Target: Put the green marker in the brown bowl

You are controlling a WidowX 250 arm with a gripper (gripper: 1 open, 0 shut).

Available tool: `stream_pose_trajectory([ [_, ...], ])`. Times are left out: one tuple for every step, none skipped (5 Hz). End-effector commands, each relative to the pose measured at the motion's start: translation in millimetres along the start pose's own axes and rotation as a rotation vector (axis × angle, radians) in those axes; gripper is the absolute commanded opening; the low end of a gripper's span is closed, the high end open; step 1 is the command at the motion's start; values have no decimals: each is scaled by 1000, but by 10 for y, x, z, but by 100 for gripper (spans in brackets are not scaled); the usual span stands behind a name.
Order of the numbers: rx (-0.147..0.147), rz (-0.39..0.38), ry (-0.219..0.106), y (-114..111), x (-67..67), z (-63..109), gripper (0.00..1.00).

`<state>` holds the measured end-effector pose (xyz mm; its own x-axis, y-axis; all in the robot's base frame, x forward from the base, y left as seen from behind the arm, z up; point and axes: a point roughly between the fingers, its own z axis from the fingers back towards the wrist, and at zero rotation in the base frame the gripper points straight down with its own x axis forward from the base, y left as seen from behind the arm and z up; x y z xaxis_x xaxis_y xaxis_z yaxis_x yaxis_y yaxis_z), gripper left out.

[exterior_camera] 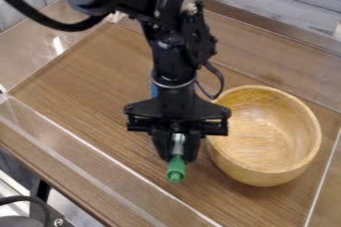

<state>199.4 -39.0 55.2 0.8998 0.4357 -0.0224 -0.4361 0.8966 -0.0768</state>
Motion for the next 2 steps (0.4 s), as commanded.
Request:
stream_pose_trajectory([
  [-39,-8,-56,-102,81,148,0],
  [-41,-7,-57,-110,72,160,0],
])
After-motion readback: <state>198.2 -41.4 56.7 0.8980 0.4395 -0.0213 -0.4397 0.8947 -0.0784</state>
